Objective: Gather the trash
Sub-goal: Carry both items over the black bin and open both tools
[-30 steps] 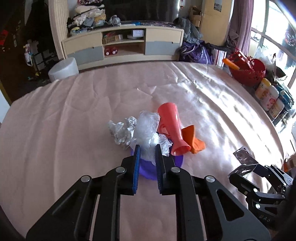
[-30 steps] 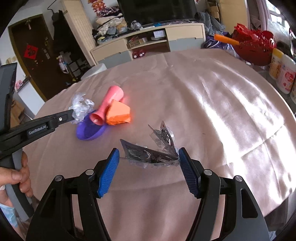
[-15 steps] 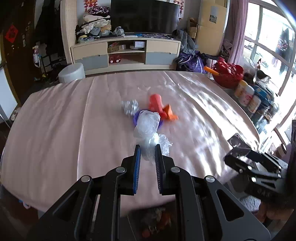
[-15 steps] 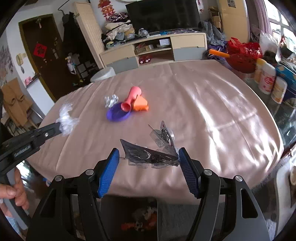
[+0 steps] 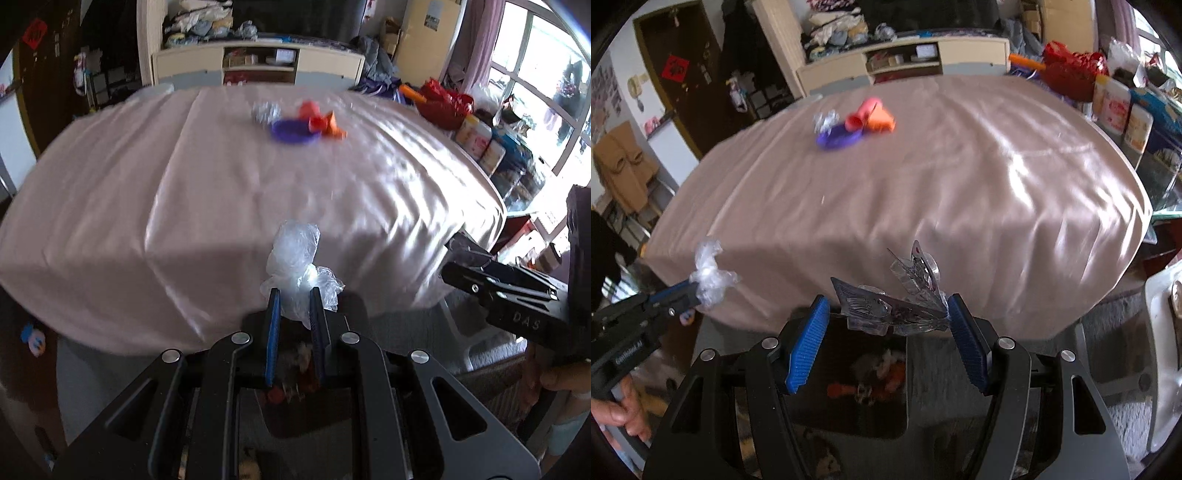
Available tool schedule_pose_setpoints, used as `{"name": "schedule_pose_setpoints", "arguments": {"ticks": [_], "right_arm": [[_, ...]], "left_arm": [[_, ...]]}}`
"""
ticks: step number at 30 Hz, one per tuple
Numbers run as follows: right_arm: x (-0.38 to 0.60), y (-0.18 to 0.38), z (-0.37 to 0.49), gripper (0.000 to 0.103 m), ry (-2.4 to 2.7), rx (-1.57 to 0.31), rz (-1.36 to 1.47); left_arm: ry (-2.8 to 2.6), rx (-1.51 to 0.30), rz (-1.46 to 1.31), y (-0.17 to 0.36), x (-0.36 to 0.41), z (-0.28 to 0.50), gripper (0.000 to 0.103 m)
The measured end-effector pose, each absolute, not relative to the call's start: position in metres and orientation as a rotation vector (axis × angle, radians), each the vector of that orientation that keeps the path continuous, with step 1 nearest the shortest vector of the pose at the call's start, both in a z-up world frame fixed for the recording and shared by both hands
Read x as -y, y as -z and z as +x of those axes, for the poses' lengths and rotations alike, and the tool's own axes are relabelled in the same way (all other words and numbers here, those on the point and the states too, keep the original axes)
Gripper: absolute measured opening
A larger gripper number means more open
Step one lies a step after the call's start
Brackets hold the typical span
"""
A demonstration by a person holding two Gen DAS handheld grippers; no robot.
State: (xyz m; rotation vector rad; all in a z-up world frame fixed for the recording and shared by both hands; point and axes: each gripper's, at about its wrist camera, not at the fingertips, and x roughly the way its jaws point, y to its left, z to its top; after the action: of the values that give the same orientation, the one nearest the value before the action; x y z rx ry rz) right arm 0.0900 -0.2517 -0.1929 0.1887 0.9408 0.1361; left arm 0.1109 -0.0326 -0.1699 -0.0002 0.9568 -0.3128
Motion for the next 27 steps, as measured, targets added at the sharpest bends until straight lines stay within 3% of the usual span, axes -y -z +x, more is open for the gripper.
{"name": "schedule_pose_setpoints", "arguments": {"ticks": [14,21,27], "right_arm": [[0.217,0.270,0.072,0.067,-0.170,-1.106,0.163],[0.211,0.275,0.076,0.067,-0.209,-1.124,0.225],[0.205,0.273,0.079,0.068,-0.226,-1.117,0.232]], "left_arm": [[0.354,-1.184,-0.026,0.283,0.031,0.070,0.014],[0.367,-1.199,-0.023,0.288,0.033,0.072,0.015],[0.364,-1.207,-0.022,0.288,0.033,0.073,0.023]]}}
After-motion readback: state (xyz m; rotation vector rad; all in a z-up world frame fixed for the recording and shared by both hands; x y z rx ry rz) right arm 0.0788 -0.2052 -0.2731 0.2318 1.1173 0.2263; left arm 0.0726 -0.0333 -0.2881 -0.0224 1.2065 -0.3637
